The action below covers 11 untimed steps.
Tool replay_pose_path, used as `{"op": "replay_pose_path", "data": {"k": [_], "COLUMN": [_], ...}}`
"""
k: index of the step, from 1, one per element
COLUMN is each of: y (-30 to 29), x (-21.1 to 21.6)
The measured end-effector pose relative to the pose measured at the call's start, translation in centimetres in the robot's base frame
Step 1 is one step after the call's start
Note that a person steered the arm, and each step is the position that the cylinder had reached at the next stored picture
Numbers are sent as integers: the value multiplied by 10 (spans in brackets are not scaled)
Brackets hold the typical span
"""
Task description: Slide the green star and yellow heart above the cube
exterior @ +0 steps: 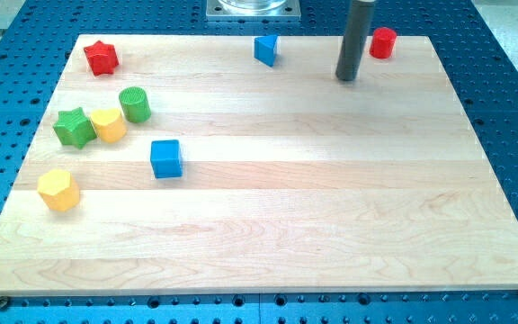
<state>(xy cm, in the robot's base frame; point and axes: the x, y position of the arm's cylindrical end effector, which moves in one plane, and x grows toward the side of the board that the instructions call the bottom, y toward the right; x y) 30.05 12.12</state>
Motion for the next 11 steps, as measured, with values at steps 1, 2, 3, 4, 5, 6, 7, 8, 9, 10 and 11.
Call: {"op": "replay_pose_path", "data": {"k": [1, 2, 3, 4, 5, 6, 7, 8, 9, 10, 11], "y": [-57, -118, -184, -260, -326, -400, -426, -408, -410, -390, -331], "x": [21, 24, 24, 24, 24, 52, 68, 91, 118, 122, 119]}}
